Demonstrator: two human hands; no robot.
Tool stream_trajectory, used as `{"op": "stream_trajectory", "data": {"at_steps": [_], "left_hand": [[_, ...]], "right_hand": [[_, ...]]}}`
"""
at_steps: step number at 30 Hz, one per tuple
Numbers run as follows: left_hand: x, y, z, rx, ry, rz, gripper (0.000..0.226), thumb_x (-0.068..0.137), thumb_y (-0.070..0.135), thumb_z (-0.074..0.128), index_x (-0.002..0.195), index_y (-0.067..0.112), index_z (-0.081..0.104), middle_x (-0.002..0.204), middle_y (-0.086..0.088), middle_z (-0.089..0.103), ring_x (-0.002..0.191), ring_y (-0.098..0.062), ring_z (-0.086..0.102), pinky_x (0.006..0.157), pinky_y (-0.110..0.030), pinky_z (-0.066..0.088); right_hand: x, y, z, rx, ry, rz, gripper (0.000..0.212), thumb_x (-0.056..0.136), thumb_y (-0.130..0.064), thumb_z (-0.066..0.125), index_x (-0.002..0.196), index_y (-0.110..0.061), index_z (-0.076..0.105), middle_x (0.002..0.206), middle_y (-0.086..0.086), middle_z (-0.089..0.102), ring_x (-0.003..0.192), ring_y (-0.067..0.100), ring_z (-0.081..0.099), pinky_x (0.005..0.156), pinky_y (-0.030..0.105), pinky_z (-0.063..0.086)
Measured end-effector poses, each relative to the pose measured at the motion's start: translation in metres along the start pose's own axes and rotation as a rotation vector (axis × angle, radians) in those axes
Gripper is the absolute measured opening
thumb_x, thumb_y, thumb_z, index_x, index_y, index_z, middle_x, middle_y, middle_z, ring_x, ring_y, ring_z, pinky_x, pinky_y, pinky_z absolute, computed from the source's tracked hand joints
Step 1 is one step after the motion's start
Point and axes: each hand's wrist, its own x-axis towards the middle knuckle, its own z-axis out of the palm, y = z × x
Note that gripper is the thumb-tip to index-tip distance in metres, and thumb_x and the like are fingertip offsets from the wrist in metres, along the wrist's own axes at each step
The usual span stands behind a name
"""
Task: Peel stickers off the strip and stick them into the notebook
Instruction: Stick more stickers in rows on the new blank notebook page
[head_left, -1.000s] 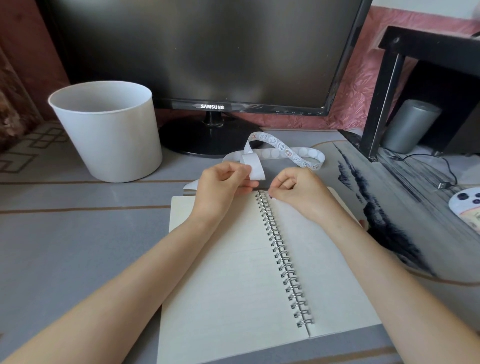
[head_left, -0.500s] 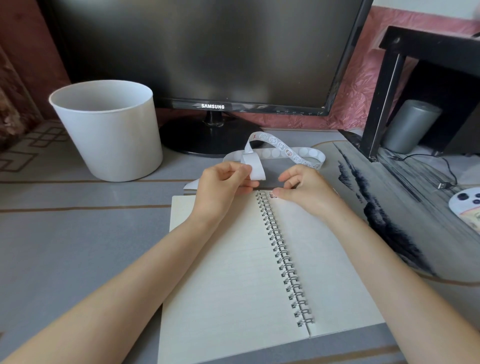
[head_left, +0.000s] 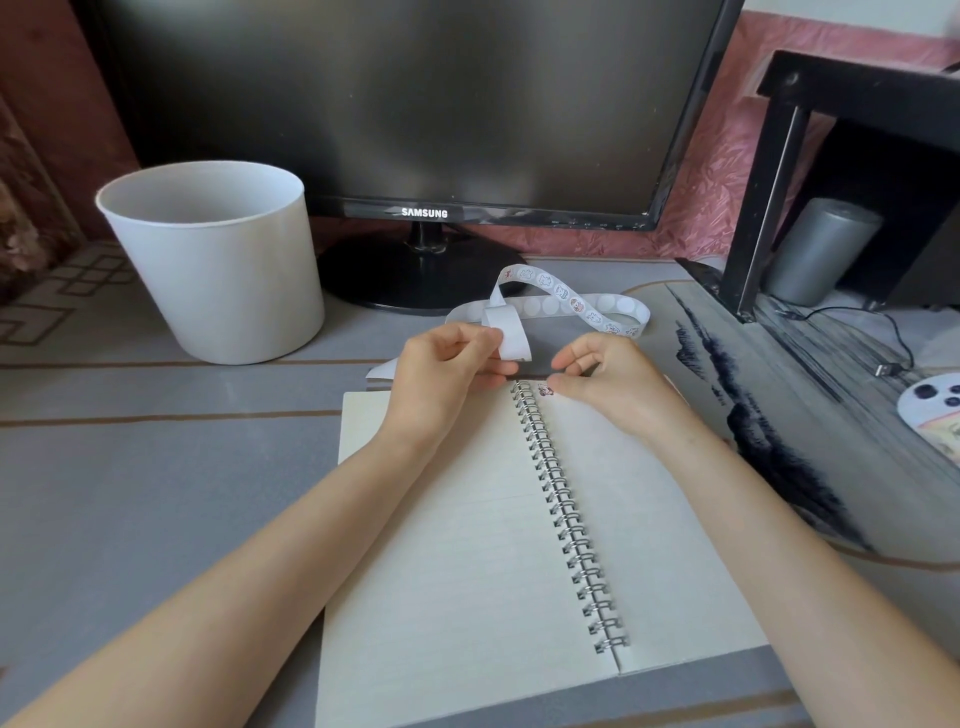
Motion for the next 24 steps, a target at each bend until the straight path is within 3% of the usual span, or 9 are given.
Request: {"op": "stream_trajectory", "data": {"at_steps": [2, 5, 7, 10, 13, 18, 24], "left_hand": [[0.000, 0.000, 0.000, -0.001, -0.001, 0.004, 0.015, 0.093, 0.010, 0.057, 0.080, 0.006, 0.062, 0.068, 0.002, 0.066, 0.068, -0.012, 0.070, 0.067, -0.020, 0.056], [-0.001, 0.001, 0.000, -0.006, -0.004, 0.014, 0.016, 0.094, 0.010, 0.056, 0.079, 0.004, 0.060, 0.071, -0.004, 0.061, 0.066, -0.013, 0.070, 0.066, -0.023, 0.058], [-0.001, 0.002, 0.000, -0.019, -0.004, 0.016, 0.017, 0.094, 0.010, 0.055, 0.078, 0.005, 0.059, 0.069, -0.004, 0.059, 0.064, -0.014, 0.069, 0.064, -0.022, 0.057], [-0.001, 0.002, -0.001, -0.030, -0.013, 0.018, 0.017, 0.095, 0.011, 0.054, 0.080, 0.005, 0.059, 0.066, -0.004, 0.060, 0.064, -0.015, 0.069, 0.060, -0.022, 0.056], [-0.001, 0.002, -0.001, -0.036, -0.019, 0.020, 0.016, 0.095, 0.012, 0.054, 0.082, 0.004, 0.059, 0.065, -0.004, 0.060, 0.064, -0.015, 0.069, 0.057, -0.021, 0.055], [-0.001, 0.002, -0.001, -0.014, -0.030, 0.028, 0.019, 0.096, 0.014, 0.053, 0.080, 0.006, 0.059, 0.060, 0.003, 0.060, 0.061, -0.012, 0.068, 0.049, -0.020, 0.051], [-0.002, 0.001, -0.001, 0.128, -0.080, 0.050, 0.017, 0.093, 0.022, 0.058, 0.085, 0.011, 0.066, 0.076, 0.009, 0.068, 0.057, -0.002, 0.059, 0.045, -0.016, 0.037]], "right_hand": [[-0.001, 0.000, -0.001, 0.003, 0.040, -0.026, 0.015, 0.083, -0.010, 0.067, 0.081, -0.023, 0.061, 0.075, -0.006, 0.058, 0.059, 0.003, 0.048, 0.061, 0.020, 0.038], [-0.009, -0.011, 0.001, 0.140, 0.107, -0.159, 0.015, 0.087, -0.013, 0.063, 0.077, -0.025, 0.062, 0.077, -0.009, 0.061, 0.064, 0.005, 0.052, 0.068, 0.020, 0.042], [-0.017, -0.022, 0.003, 0.211, 0.103, -0.284, 0.014, 0.091, -0.016, 0.060, 0.079, -0.023, 0.062, 0.079, -0.008, 0.064, 0.068, 0.001, 0.054, 0.064, 0.011, 0.040], [-0.022, -0.030, 0.004, 0.214, 0.080, -0.407, 0.005, 0.087, -0.015, 0.066, 0.083, -0.017, 0.064, 0.082, -0.001, 0.066, 0.073, 0.002, 0.055, 0.064, 0.008, 0.038], [-0.025, -0.031, 0.004, 0.206, 0.064, -0.428, 0.014, 0.078, -0.006, 0.073, 0.083, -0.015, 0.064, 0.080, 0.003, 0.063, 0.064, 0.001, 0.050, 0.052, 0.005, 0.036], [-0.027, -0.032, 0.004, 0.165, 0.090, -0.435, 0.010, 0.080, -0.002, 0.071, 0.082, -0.011, 0.068, 0.060, -0.017, 0.056, 0.049, -0.003, 0.047, 0.050, 0.006, 0.033], [-0.024, -0.029, 0.003, 0.198, 0.176, -0.412, 0.015, 0.081, -0.004, 0.070, 0.082, -0.018, 0.070, 0.071, -0.014, 0.063, 0.053, -0.003, 0.048, 0.055, 0.008, 0.036]]}}
